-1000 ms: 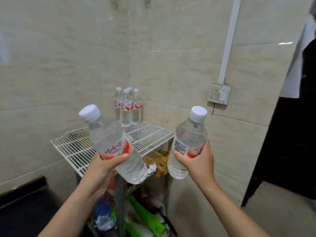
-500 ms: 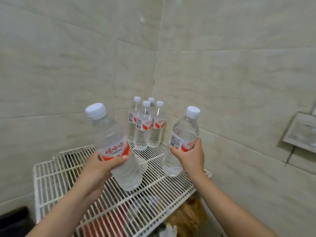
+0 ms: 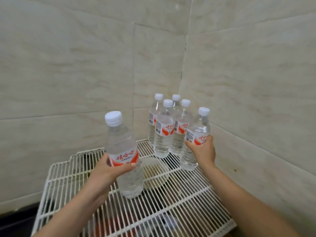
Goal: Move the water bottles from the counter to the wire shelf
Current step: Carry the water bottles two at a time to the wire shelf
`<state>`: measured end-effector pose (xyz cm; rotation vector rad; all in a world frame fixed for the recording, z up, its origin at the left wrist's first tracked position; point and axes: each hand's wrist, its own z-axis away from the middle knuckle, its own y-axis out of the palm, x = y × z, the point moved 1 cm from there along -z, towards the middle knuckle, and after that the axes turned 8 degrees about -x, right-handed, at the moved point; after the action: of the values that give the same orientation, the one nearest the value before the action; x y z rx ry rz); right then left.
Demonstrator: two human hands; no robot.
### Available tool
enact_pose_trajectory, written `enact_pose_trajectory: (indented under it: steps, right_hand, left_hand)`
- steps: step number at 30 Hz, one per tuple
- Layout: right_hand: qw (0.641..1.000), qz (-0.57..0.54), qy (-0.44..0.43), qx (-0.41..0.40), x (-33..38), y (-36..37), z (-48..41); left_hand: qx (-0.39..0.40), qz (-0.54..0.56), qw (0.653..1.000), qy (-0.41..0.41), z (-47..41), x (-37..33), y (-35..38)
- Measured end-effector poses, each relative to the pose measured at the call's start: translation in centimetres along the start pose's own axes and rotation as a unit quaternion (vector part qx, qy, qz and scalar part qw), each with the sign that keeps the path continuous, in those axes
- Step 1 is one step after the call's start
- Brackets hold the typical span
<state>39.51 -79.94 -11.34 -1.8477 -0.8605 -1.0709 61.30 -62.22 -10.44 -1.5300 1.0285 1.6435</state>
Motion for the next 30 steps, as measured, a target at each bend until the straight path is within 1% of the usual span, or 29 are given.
enact_pose_trajectory:
  steps: [3, 7, 12, 15, 17, 20, 25, 28, 30]
  right_hand:
    - [1.000, -0.021, -0.002, 0.018, -0.3, 1.0, -1.4]
    - [0.999, -0.038, -0.021, 0.034, -0.7, 1.3, -2.3]
    - [0.991, -0.065, -0.049, 0.106, -1.5, 1.0, -2.1]
    - [0.986, -0.073, -0.054, 0.143, -3.1, 0.8, -2.4]
    - [0.982, -0.058, -0.049, 0.171, -4.5, 0.7, -2.0]
    - [0.977, -0.066, -0.053, 0.198, -5.7, 0.7, -1.5]
    - [0.975, -0.063, -0.070, 0.203, -6.2, 0.8, -1.3]
    - [0.975, -0.050, -0.077, 0.202, -6.5, 0.6, -1.0]
    - [0.978, -0.010, -0.092, 0.189, -6.5, 0.4, -0.5]
  left_hand:
    - [-0.008, -0.016, 1.000, 0.003, -0.7, 0.0, 2.1]
    - [-0.010, -0.027, 0.999, 0.016, -2.2, 0.1, 6.7]
    - [-0.027, -0.056, 0.997, 0.045, -5.4, 0.4, 12.7]
    - [-0.036, -0.058, 0.996, 0.051, -6.9, 1.2, 14.7]
    - [-0.039, -0.069, 0.996, 0.048, -7.5, 1.9, 15.5]
    - [-0.040, -0.082, 0.994, 0.054, -7.5, 2.1, 16.3]
    - [-0.041, -0.125, 0.989, 0.067, -7.1, 2.0, 16.7]
    - [-0.068, -0.156, 0.985, 0.043, -6.2, 2.6, 16.4]
    - [-0.067, -0.184, 0.980, 0.021, -5.2, 3.2, 15.7]
